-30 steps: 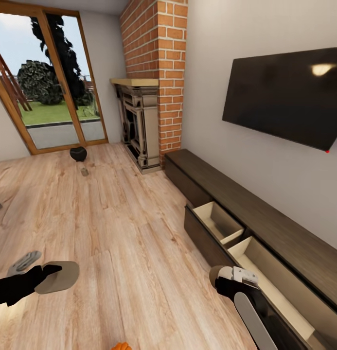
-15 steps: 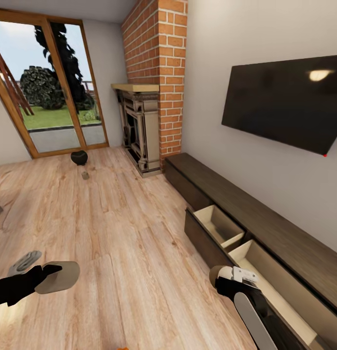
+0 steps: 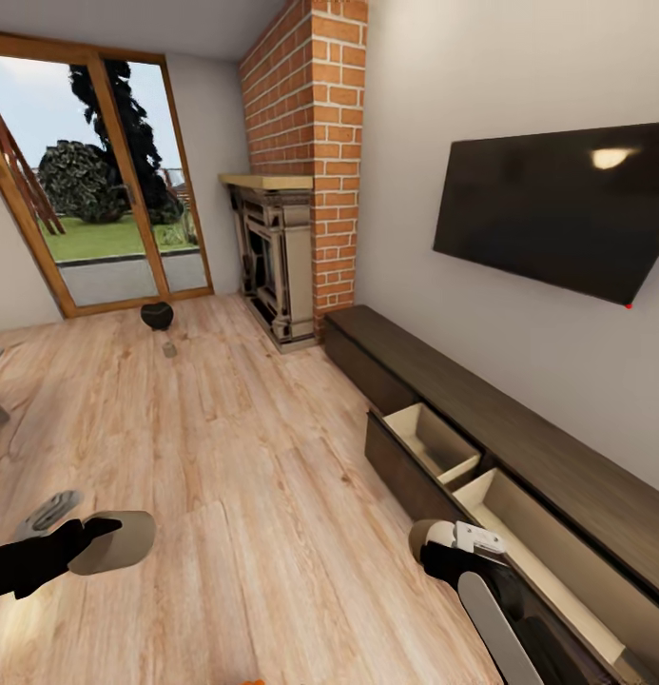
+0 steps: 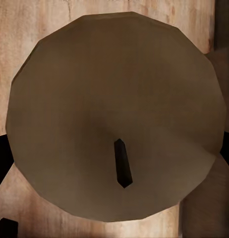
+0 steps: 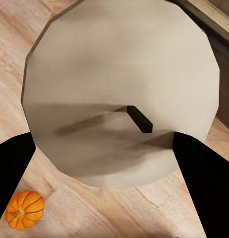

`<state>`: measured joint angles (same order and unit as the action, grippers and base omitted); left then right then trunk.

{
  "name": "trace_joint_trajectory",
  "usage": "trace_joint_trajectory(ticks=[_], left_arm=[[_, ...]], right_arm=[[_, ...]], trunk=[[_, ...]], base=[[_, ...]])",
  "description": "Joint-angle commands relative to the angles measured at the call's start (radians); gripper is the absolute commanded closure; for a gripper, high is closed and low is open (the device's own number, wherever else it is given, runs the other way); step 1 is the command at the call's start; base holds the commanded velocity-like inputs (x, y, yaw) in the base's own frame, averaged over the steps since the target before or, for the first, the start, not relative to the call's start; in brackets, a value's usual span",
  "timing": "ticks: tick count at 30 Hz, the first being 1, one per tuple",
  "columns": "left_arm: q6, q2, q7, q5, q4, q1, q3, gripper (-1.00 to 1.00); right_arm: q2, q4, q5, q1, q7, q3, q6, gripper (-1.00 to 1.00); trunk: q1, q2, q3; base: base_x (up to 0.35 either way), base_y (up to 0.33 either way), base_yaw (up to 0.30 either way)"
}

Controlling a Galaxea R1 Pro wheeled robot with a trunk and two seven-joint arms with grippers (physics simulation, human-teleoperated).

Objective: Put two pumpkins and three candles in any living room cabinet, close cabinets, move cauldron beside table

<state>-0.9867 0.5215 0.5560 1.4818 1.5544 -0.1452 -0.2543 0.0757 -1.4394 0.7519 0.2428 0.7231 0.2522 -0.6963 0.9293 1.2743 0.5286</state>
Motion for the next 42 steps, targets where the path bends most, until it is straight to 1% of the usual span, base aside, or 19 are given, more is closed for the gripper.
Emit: trace_joint_trajectory(ticks=[1,13,20,42], left_arm=[[-0.003,0.0,0.01,0.011,0.001,-0.001,-0.001,1.0],[-0.003,0.0,0.01,0.011,0.001,-0.001,0.0,1.0],[-0.003,0.0,0.01,0.011,0.0,-0.001,0.0,1.0],[-0.003,0.0,0.01,0.011,-0.001,0.0,0.0,1.0]], right_arm=[[0.001,-0.001,0.009,0.001,0.01,0.002,-0.002,1.0],[0.004,-0.001,0.011,0.001,0.009,0.002,-0.002,1.0],[0.004,0.0,0.011,0.001,0.009,0.002,-0.002,1.0],[0.006,0.002,0.013,0.001,0.009,0.001,-0.002,1.0]], trunk=[[0.0,0.001,-0.001],[0.0,0.001,-0.016],[0.0,0.001,-0.021],[0.0,0.001,-0.022]], base=[[-0.089,0.005,-0.134],[-0.216,0.001,-0.202],[-0.013,0.0,-0.254],[0.0,0.0,-0.277]])
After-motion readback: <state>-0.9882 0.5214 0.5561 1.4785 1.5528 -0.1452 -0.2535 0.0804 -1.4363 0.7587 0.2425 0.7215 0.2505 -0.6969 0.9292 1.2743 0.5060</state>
